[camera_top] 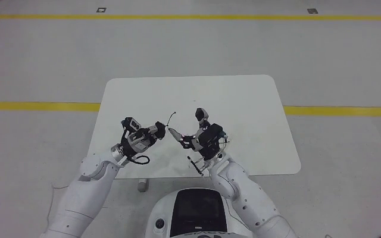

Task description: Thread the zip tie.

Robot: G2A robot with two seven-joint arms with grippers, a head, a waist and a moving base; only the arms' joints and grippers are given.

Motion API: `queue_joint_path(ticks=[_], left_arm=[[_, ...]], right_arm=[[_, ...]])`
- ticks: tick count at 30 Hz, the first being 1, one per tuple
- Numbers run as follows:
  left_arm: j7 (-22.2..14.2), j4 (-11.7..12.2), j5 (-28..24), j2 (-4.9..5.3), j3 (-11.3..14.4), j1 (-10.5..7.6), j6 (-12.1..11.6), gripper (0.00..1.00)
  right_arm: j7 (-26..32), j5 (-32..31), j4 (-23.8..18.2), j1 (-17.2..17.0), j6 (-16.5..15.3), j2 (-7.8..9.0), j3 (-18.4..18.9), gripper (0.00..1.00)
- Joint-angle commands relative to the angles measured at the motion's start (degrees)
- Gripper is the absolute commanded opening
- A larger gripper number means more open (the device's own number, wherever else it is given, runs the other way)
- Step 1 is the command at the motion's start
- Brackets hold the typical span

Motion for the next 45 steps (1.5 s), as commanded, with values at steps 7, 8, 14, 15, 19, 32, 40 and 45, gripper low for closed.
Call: queue_joint_path(ticks=[7, 8, 14, 15, 19, 32, 40, 45], left_arm=[[-3.7, 1.1, -3.5, 0.15, -0.6, -1.10, 3.8, 0.00], [-3.7, 1.1, -3.5, 0.15, -0.6, -1.10, 3.8, 0.00], [-3.0, 0.5, -9.9, -0.07, -0.6, -1.01, 8.6, 0.00], [-3.5, 0.6, -10.9, -0.02, -0.8, -0.96, 10.0, 0.00], [-4.6, 0.8, -15.5, 0.06, -1.4, -0.95, 15.7, 0.00], [-3.0, -0.2, -16.7, -0.29, -1.0, -1.47, 13.7, 0.00], [-3.7, 0.1, -18.5, -0.46, -0.4, -1.96, 15.6, 0.00], [-3.7, 0.1, -18.5, -0.46, -0.4, -1.96, 15.6, 0.00]], right_arm=[[-3.9, -9.4, 0.4, 0.8, 1.7, 0.86, 0.3, 1.00], [-3.9, -9.4, 0.4, 0.8, 1.7, 0.86, 0.3, 1.00], [-3.4, -9.4, 2.4, 2.7, 4.7, 1.77, -0.8, 1.00], [-3.5, -9.4, 3.2, 3.5, 5.8, 2.24, -1.6, 1.00], [-5.3, -9.4, 6.4, 7.5, 13.2, 4.81, -6.1, 1.00], [-6.1, -9.4, 9.2, 10.4, 16.1, 6.77, -10.6, 1.00], [-7.6, -8.7, 8.9, 11.1, 14.8, 6.78, -12.7, 1.00], [-8.5, -8.5, 9.2, 11.6, 14.1, 6.19, -12.9, 1.00]])
